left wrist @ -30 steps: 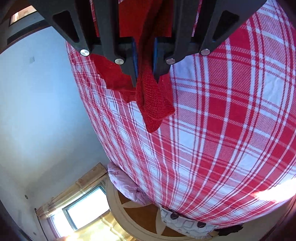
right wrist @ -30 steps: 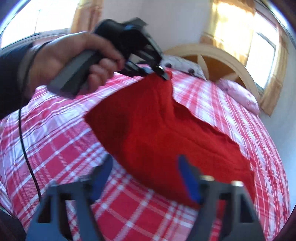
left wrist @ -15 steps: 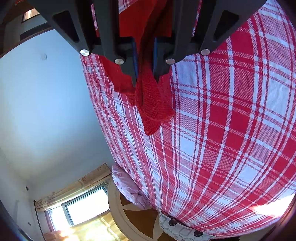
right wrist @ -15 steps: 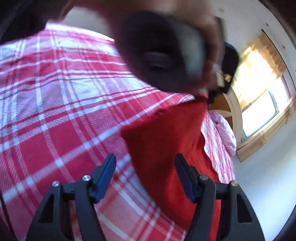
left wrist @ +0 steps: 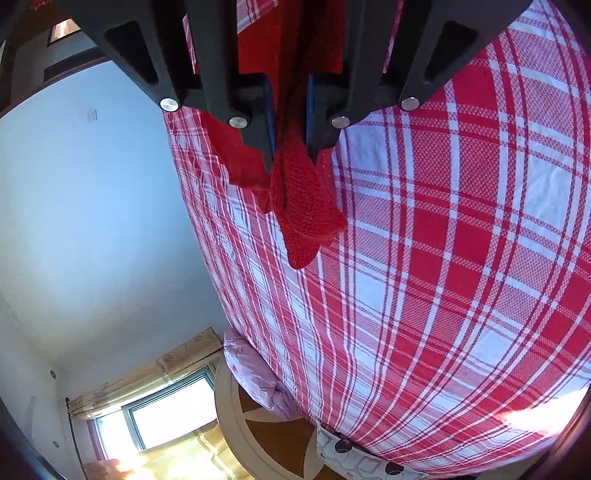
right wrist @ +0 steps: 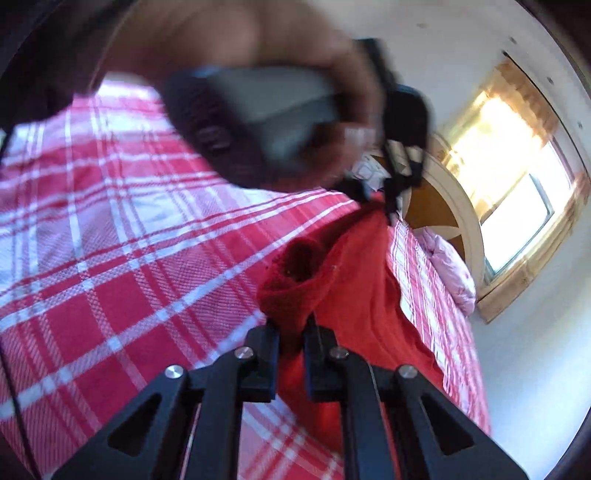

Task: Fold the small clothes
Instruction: 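Lift the held sweater edge with both grippers to fold it again, then fold the lifted edge over onto the sweater and open the left gripper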

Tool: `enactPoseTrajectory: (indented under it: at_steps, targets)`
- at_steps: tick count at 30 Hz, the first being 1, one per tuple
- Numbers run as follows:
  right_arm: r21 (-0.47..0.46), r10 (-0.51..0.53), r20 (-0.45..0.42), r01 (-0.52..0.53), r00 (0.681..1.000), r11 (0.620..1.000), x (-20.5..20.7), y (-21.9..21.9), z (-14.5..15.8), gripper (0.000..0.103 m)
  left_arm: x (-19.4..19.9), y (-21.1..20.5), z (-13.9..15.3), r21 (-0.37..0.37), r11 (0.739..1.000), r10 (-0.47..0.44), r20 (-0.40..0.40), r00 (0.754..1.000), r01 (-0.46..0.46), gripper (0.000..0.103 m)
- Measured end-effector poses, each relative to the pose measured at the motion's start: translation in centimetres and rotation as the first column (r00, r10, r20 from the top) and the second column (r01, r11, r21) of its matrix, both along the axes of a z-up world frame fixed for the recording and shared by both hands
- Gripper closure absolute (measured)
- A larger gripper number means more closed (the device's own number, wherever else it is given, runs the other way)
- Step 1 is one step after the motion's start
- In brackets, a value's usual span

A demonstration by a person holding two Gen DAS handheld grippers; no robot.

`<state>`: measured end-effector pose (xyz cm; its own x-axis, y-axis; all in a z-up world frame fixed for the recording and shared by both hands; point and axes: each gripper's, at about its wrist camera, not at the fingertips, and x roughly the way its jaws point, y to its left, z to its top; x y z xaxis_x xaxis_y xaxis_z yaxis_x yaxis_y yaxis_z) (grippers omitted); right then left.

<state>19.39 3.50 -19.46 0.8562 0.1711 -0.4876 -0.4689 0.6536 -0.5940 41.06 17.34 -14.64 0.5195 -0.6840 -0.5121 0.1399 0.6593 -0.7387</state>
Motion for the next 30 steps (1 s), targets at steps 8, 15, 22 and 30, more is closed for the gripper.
enactPoseTrajectory:
  at_steps: [8, 15, 22, 30]
  targets:
    - [0.324, -0.015, -0.087, 0.043, 0.996, 0.945, 1.3, -8.6, 5.5, 0.092, 0.1, -4.9, 3.6, 0.007, 0.998, -0.056, 0.068, 0.996, 0.055, 0.090]
    - [0.503, -0.098, -0.156, 0.164, 0.983, 0.849, 2.1, -16.6, 7.0, 0.092, 1.0, -12.2, 5.3, 0.039, 0.988, -0.150, 0.102, 0.983, 0.146, 0.090]
    - [0.595, -0.146, -0.278, 0.289, 0.950, 0.750, 2.7, -21.7, 4.9, 0.092, 2.8, -19.1, 3.6, 0.120, 0.970, -0.220, 0.068, 0.973, 0.211, 0.090]
    - [0.658, -0.159, -0.406, 0.409, 0.900, 0.632, 4.1, -26.6, 2.6, 0.093, 4.8, -23.5, 0.2, 0.154, 0.960, -0.236, -0.011, 0.972, 0.234, 0.090]
